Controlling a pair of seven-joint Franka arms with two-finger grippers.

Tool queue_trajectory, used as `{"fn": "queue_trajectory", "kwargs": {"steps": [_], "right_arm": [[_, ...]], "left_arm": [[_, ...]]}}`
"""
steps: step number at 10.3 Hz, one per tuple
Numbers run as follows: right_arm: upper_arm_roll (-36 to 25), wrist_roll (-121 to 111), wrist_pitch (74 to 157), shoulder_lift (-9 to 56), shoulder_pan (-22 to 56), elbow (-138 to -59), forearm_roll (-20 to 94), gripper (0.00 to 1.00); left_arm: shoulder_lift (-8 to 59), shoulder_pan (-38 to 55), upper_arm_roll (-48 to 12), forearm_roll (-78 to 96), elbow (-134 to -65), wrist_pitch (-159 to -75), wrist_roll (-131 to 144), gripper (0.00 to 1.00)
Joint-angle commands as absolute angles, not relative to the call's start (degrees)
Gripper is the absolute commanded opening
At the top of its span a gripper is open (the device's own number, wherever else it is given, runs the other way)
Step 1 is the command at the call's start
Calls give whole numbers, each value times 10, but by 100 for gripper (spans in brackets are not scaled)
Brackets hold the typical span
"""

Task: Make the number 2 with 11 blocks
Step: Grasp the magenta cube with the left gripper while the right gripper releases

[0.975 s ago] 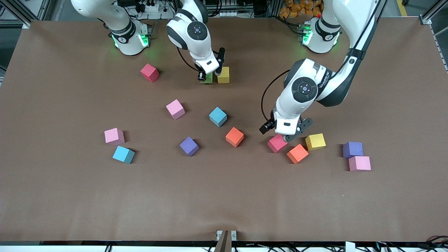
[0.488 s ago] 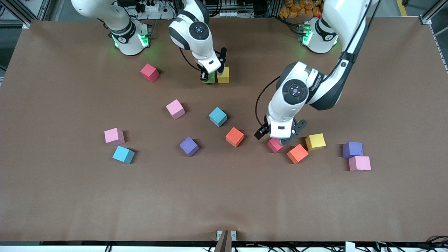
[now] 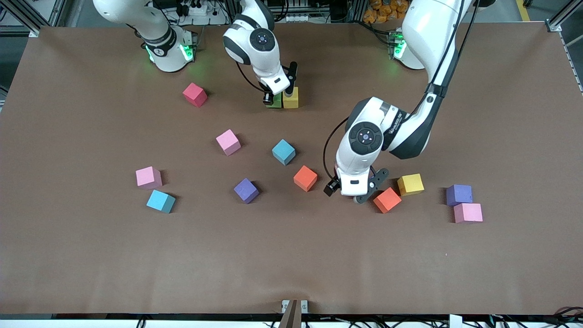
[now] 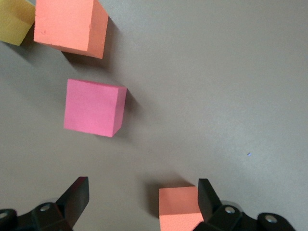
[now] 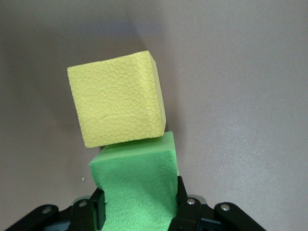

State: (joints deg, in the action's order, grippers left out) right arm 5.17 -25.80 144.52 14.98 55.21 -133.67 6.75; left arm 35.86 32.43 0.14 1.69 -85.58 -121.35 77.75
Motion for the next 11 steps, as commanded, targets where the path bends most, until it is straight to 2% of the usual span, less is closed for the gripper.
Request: {"fn": "queue_trajectory", "kwargs": {"steps": [1,7,8,9,11], "right_arm": [[53,-247,1462,151,558,-1345,76,0],[63,-234,1481,160,562,-1345,76,0],[63,-234,1481,160,562,-1345,76,40],[63,-234,1481,160,562,-1345,76,97],[63,-234,1480,160,562,-1344,76,100]], "left_arm": [[371,337,17,27,-831,-1195,785,100],[374,326,50,30,-824,-1194,773,100],[374,324,49,30,-823,-1194,772,100],[374,324,50,30,-824,-1194,772,100],[375,320,50,29,-824,-1194,771,100]]}}
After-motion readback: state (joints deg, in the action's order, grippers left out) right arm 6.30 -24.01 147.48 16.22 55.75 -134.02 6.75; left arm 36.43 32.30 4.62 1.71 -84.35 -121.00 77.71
